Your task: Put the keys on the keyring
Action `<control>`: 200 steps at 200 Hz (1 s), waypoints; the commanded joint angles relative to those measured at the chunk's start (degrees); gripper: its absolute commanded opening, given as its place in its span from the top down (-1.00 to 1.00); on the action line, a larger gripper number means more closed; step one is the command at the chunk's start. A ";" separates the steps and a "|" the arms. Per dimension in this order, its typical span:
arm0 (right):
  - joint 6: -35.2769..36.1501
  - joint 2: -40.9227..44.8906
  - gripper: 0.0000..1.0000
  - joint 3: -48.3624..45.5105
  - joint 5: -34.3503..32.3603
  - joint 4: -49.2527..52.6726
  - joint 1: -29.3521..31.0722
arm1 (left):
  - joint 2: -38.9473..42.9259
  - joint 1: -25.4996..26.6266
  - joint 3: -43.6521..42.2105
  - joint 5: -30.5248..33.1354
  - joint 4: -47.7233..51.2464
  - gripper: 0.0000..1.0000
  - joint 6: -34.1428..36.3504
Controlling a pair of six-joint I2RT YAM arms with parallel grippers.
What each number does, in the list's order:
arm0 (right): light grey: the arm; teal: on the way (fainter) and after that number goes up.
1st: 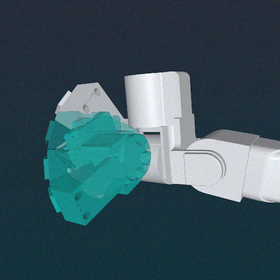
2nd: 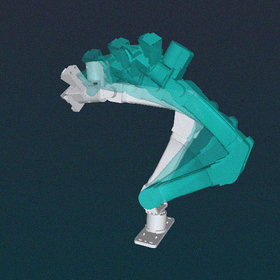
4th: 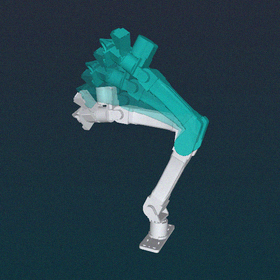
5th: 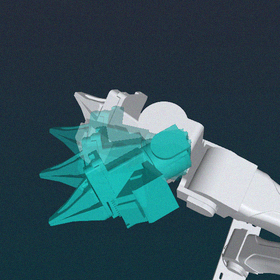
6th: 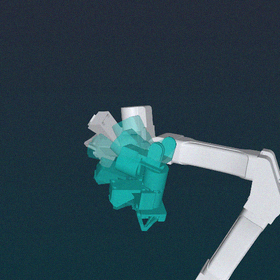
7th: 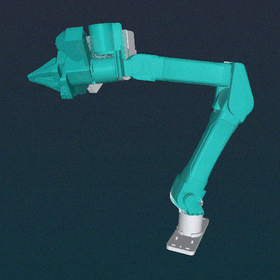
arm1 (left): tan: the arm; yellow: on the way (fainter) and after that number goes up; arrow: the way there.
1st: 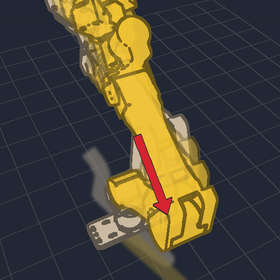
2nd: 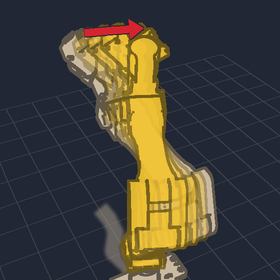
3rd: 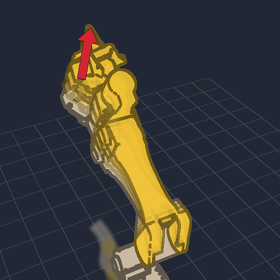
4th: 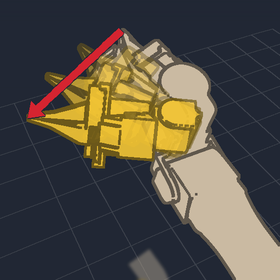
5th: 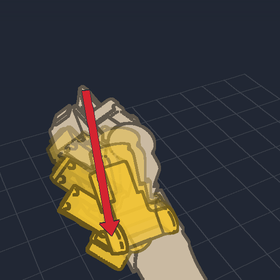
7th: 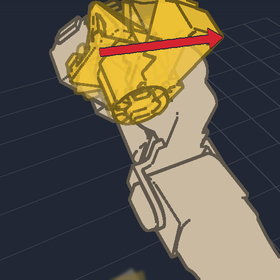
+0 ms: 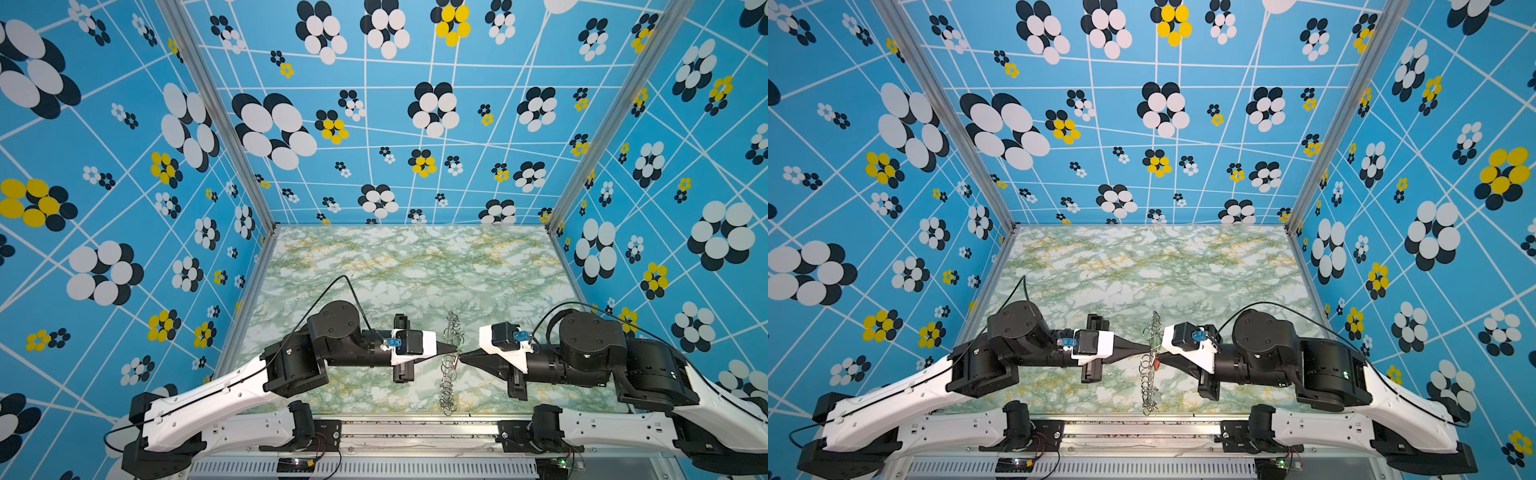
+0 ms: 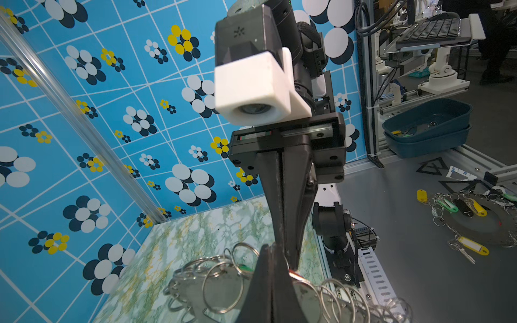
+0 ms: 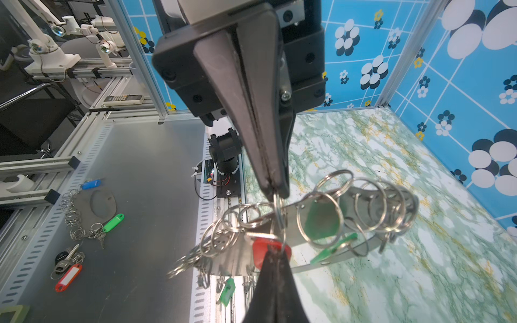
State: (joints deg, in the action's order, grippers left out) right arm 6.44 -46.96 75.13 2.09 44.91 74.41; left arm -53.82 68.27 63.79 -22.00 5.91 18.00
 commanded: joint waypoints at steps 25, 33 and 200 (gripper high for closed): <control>-0.78 1.06 0.48 0.36 0.37 -1.46 -0.30 | 0.82 -0.42 -0.51 -0.02 -3.54 1.00 -0.07; -0.87 1.04 0.48 0.46 0.54 -1.57 -0.28 | 0.82 -0.42 -0.48 -0.06 -3.54 1.00 -0.04; -2.43 -0.49 1.00 -1.29 3.94 -4.15 -0.24 | 0.83 -0.42 -1.65 -0.58 -7.51 1.00 -0.41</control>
State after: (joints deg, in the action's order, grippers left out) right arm 5.10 -46.50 74.96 2.72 43.66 74.30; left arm -53.76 68.27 62.48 -22.48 3.18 18.00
